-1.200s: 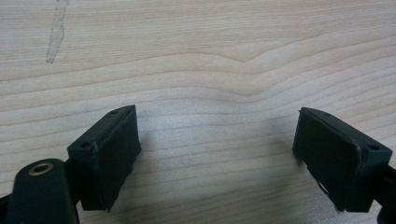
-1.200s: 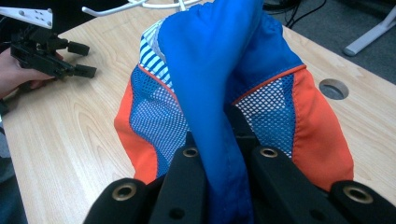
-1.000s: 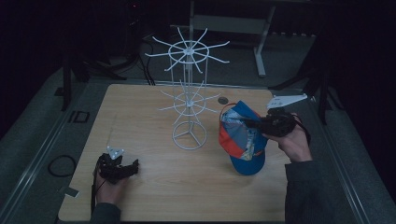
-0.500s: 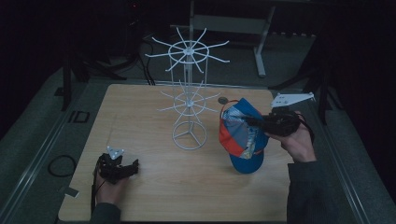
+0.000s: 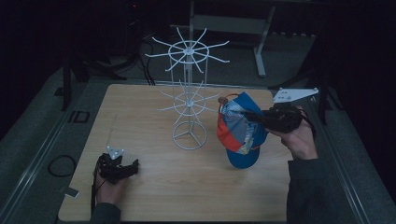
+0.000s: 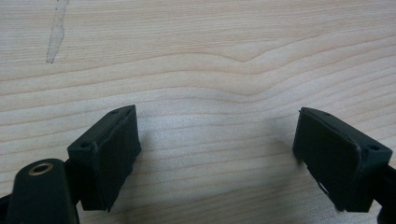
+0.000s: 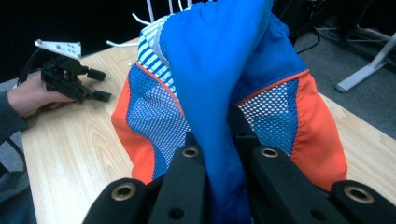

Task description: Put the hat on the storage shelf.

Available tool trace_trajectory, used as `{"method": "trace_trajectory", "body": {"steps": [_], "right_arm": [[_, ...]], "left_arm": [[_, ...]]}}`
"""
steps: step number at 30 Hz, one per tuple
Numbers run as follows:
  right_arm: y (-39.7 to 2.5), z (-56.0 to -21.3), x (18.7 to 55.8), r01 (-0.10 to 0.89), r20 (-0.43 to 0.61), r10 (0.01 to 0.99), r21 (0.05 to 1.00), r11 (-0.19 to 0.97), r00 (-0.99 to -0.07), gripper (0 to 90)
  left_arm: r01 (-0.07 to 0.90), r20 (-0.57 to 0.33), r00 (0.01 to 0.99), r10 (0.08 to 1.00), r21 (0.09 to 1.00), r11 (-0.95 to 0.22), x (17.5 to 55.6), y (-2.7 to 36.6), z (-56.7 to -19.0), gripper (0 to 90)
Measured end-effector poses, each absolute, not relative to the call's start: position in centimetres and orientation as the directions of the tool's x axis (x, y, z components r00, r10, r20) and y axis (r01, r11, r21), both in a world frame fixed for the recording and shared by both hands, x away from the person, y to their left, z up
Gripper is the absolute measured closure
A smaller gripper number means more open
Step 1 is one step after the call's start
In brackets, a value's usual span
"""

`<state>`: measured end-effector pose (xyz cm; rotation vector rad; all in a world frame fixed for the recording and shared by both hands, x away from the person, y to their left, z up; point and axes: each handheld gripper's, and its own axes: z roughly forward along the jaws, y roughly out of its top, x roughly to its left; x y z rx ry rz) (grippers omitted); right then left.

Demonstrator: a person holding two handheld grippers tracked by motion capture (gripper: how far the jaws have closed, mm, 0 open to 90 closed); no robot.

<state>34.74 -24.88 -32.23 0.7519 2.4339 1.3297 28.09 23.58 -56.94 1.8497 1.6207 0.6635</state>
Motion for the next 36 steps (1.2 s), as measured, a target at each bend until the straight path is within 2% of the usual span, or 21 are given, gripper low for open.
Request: {"method": "trace_trajectory", "body": {"steps": [36], "right_arm": [[-24.6,-28.6,34.4,0.252,-0.028,0.538,0.862,0.439,-0.842,87.6]], "left_arm": [[0.698,-0.011,0.135,0.991,0.71,-0.087,28.1,23.6,-56.9,15.0]]}}
